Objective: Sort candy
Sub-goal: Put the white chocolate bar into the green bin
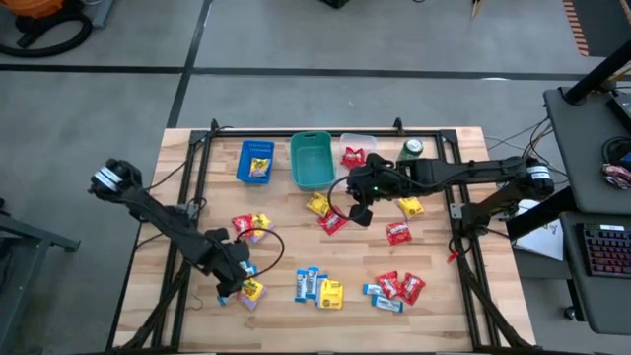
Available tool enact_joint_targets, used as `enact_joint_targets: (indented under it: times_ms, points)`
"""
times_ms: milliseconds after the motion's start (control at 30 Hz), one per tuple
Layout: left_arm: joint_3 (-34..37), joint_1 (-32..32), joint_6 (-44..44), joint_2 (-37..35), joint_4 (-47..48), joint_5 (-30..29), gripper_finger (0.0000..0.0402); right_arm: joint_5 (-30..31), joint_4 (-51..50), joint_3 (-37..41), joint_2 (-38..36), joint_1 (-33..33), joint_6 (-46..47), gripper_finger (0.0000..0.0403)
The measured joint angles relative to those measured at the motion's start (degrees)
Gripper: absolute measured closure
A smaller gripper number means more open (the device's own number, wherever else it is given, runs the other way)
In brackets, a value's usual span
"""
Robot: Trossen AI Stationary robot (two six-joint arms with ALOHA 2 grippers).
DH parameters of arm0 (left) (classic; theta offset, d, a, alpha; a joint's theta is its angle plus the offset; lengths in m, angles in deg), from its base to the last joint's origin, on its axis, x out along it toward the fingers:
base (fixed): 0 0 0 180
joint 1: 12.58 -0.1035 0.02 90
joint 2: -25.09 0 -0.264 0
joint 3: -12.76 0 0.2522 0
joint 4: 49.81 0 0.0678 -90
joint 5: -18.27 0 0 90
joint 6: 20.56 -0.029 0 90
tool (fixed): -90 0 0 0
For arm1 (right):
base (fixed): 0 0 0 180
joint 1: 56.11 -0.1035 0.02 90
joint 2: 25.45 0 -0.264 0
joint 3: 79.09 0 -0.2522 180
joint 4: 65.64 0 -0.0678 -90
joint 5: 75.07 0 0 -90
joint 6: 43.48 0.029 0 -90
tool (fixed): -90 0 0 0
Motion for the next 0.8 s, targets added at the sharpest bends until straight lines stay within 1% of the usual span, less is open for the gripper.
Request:
enact_joint_targets:
  times_ms: [67,167,267,533,633,733,800]
  points:
    - [1.0,0.0,0.8,0.5,-0.1,0.0,0.0252,0.0,0.0,0.0,0.0,0.0,0.0,0.0374]
    - [2.5,0.0,1.1,0.7,-3.2,0.0,0.0259,0.0,-0.1,0.0,0.0,0.0,0.0,0.0374]
    - [3.4,0.0,1.1,0.7,-6.1,0.1,0.0269,0.0,-0.1,0.0,0.0,0.0,0.0,0.0374]
    - [5.1,0.0,0.6,0.6,-9.1,0.5,0.0299,0.0,-0.1,0.1,0.0,0.0,-0.1,0.0374]
    - [5.2,0.0,-0.5,0.6,-9.2,0.5,0.0329,0.0,-0.1,0.1,0.0,0.0,-0.1,0.0374]
    - [5.2,0.0,-0.7,0.5,-9.1,0.4,0.0378,0.0,-0.3,0.1,0.0,0.0,0.0,0.0374]
    - [5.2,0.0,-0.6,0.5,-9.0,0.4,0.0393,0.0,-0.3,0.2,0.0,0.0,-0.2,0.0374]
